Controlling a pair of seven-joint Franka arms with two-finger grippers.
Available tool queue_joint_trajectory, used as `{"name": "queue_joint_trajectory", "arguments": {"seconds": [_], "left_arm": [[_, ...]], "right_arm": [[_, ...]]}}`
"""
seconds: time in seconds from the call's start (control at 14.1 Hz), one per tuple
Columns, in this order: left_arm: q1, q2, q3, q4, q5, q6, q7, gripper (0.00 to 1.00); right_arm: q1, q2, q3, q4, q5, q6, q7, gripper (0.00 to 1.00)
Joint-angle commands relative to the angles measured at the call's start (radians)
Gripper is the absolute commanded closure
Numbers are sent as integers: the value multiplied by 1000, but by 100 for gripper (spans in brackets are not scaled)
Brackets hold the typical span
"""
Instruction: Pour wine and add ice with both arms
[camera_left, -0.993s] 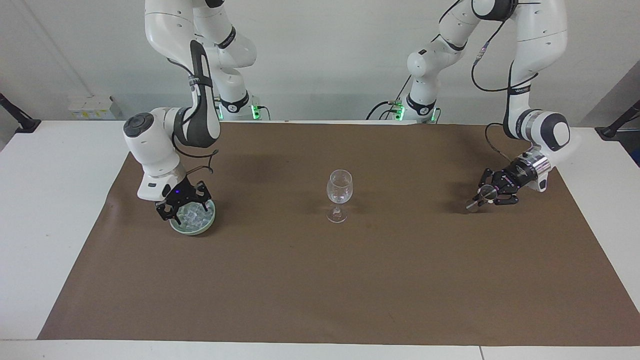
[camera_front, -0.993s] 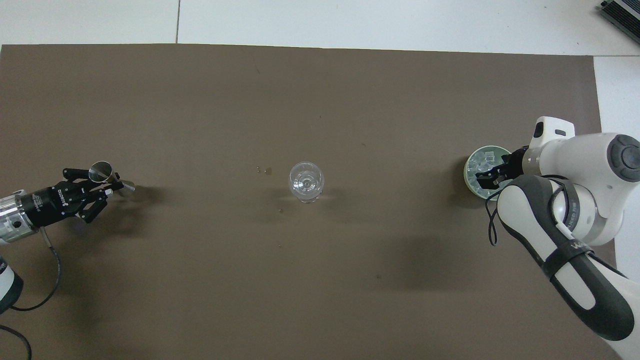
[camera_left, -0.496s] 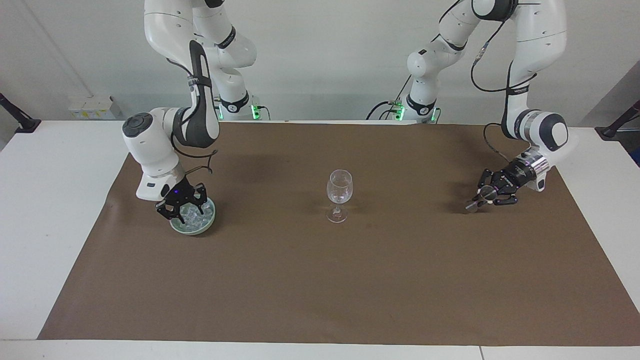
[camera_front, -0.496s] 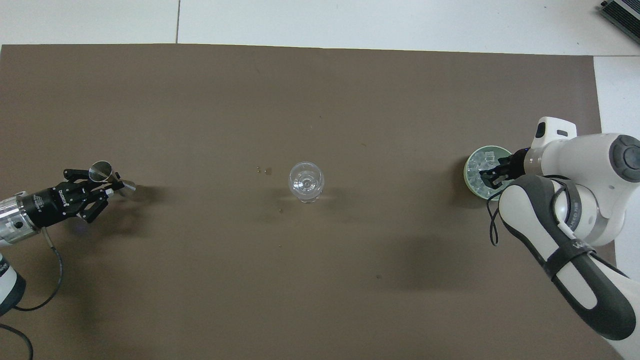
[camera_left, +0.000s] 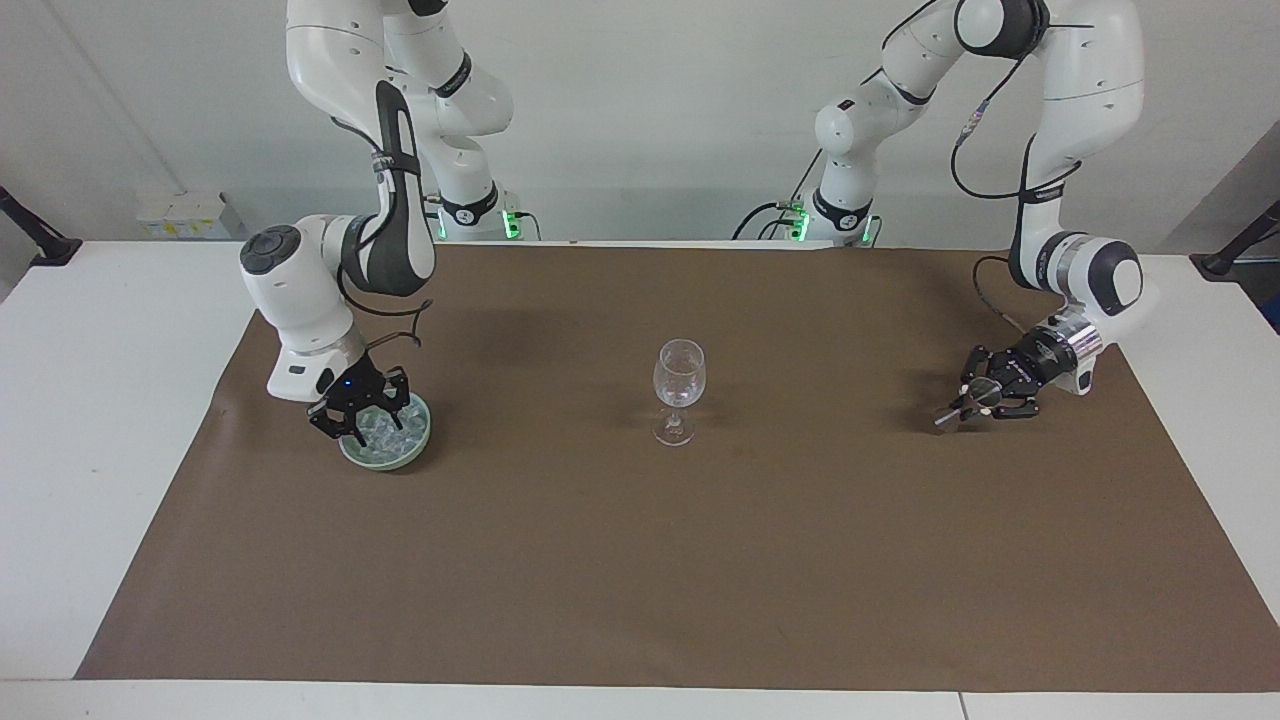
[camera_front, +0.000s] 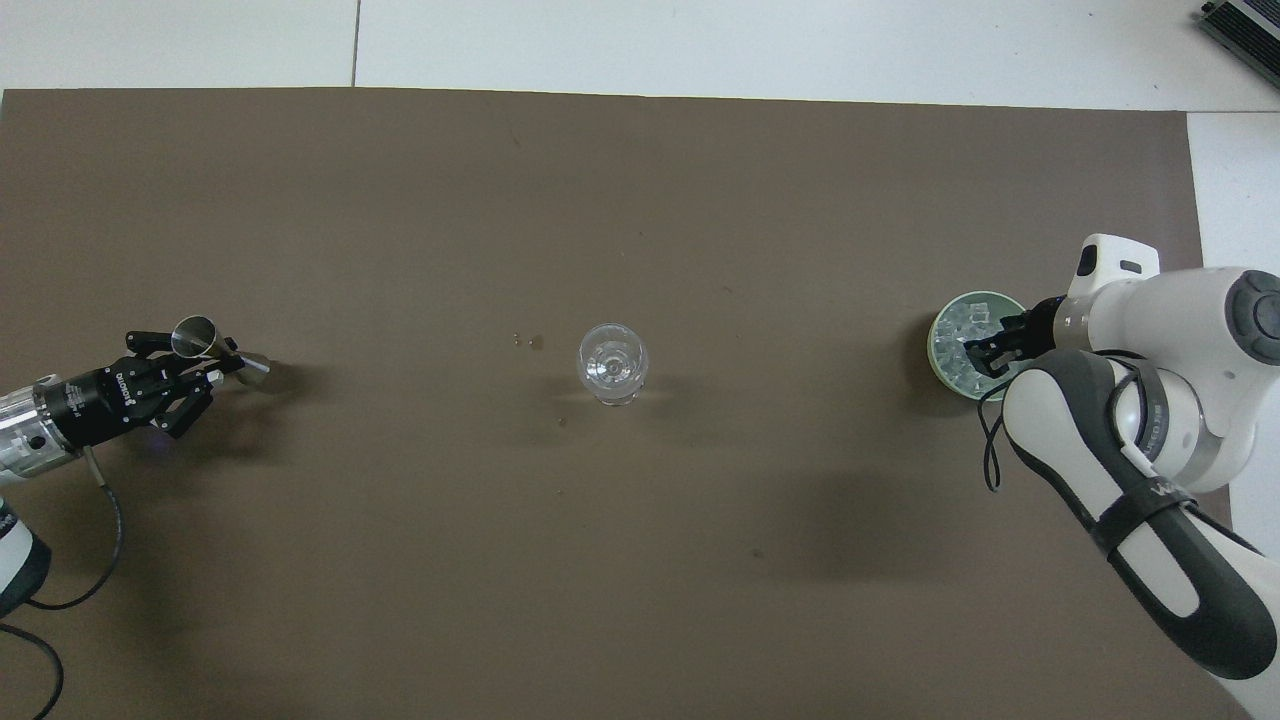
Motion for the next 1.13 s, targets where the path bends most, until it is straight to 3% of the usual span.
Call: {"name": "queue_joint_trajectory", "arguments": {"seconds": [0.0, 0.21, 0.5, 0.85, 0.92, 1.06], "left_arm": [[11, 16, -8, 9, -8, -21, 47, 100], [3, 20, -9, 6, -14, -17, 99, 100], [3, 26, -9, 3, -17, -17, 104, 100], [5, 49, -9, 5, -20, -17, 142, 100], [6, 54, -9, 5, -22, -17, 152, 100], [6, 54, -9, 5, -23, -18, 152, 100]], "right_arm": [[-13, -9, 1, -5, 27, -15, -32, 45], [-13, -11, 1, -5, 27, -24, -21, 58], [-13, -12, 1, 3, 27, -47, -6, 83], [-11, -21, 3, 69, 27, -141, 45, 93], [-10, -31, 4, 86, 27, -165, 75, 100], [-7, -57, 9, 107, 27, -198, 138, 100]]}}
